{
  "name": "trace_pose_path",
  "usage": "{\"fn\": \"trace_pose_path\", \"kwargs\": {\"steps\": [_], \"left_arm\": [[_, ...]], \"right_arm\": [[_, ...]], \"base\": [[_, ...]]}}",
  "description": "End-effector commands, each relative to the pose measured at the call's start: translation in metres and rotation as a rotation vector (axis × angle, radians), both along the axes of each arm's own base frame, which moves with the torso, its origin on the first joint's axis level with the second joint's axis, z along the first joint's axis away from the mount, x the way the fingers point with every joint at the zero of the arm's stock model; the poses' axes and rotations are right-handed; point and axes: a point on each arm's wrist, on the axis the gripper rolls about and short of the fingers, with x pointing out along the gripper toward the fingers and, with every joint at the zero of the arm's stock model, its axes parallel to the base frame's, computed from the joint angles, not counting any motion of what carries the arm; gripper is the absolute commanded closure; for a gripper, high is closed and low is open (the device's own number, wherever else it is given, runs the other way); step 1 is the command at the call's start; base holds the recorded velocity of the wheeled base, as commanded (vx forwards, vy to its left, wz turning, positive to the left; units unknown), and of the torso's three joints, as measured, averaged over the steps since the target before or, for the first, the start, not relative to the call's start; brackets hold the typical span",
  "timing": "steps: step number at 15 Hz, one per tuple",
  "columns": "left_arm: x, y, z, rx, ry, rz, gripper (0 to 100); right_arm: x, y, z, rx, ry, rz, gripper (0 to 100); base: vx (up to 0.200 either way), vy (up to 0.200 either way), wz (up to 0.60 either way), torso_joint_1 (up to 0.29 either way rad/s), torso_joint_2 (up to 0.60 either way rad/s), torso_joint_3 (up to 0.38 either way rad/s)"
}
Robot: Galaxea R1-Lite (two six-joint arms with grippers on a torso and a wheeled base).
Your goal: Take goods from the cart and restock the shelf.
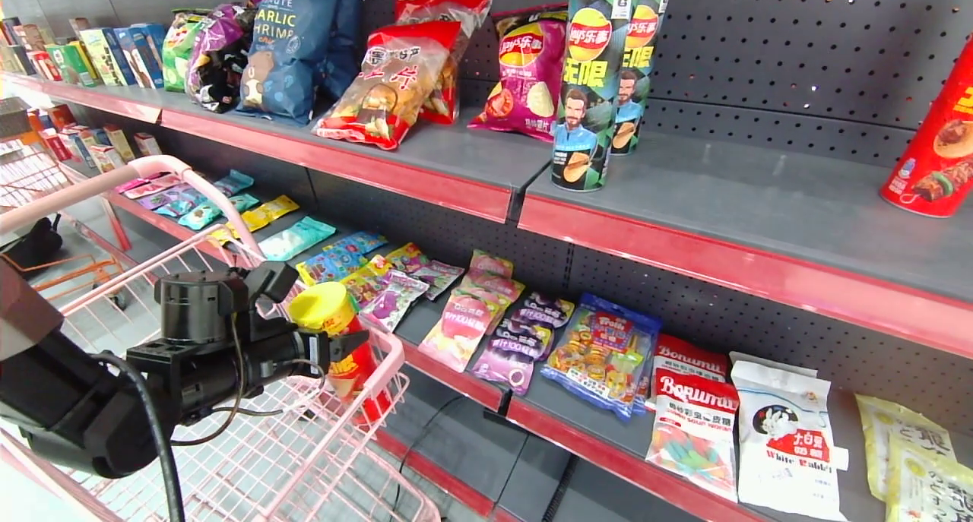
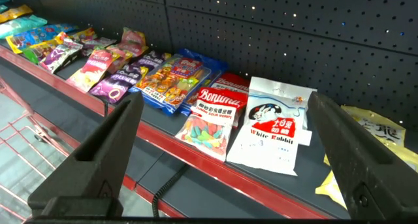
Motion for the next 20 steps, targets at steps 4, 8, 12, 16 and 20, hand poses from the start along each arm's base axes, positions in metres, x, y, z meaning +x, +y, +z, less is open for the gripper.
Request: {"fn": "trace_pose_path", "kwargs": {"steps": [4, 8, 12, 16, 20], "left_arm": [[-0.002, 0.000, -0.001, 0.011, -0.001, 0.005, 100], [-0.027, 0.006, 0.036, -0.007, -0.098, 0.025, 100], [-0.081, 0.025, 0.111, -0.060, -0.234, 0.090, 100], [-0.168, 0.033, 0.177, -0.083, -0.296, 0.082, 100], [-0.207, 0.037, 0.190, -0.054, -0.427, 0.074, 100]], "right_arm": [[0.000, 0.000, 0.000, 0.000, 0.001, 0.001, 0], [0.000, 0.000, 0.000, 0.000, 0.001, 0.001, 0], [0.000, 0.000, 0.000, 0.001, 0.001, 0.001, 0], [0.000, 0.000, 0.000, 0.000, 0.001, -0.002, 0], [0.000, 0.000, 0.000, -0.002, 0.001, -0.002, 0]], "base": [[0.000, 0.000, 0.00, 0.000, 0.00, 0.000], [0.000, 0.000, 0.00, 0.000, 0.00, 0.000], [0.000, 0.000, 0.00, 0.000, 0.00, 0.000], [0.000, 0.000, 0.00, 0.000, 0.00, 0.000], [0.000, 0.000, 0.00, 0.062, -0.22, -0.153]]}}
